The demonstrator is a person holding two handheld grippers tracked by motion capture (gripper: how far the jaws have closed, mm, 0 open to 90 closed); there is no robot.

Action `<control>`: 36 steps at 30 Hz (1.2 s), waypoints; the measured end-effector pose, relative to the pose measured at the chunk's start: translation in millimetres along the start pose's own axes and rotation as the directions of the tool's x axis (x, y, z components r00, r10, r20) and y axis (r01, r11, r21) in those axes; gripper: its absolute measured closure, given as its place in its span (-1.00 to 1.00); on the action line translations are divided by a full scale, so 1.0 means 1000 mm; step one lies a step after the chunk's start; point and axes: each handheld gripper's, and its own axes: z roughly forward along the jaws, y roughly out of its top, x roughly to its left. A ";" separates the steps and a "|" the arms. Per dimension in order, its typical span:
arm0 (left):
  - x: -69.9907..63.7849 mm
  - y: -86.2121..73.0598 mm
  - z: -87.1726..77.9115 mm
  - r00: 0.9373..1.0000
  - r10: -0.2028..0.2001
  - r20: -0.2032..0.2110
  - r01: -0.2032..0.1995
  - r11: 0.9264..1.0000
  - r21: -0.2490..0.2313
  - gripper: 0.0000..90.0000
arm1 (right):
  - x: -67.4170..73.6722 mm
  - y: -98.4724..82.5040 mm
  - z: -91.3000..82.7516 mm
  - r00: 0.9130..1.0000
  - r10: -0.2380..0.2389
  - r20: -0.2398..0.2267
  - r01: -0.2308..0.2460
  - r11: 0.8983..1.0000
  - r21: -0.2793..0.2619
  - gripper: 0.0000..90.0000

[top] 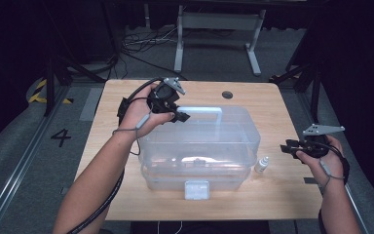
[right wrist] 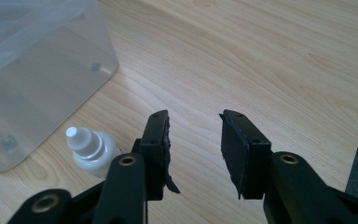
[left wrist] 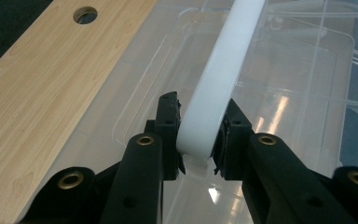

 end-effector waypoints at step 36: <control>0.024 0.017 -0.002 0.997 -0.068 0.026 0.067 0.997 0.027 0.62 | 0.063 0.030 -0.031 0.936 -0.165 -0.310 0.132 0.983 -0.125 1.00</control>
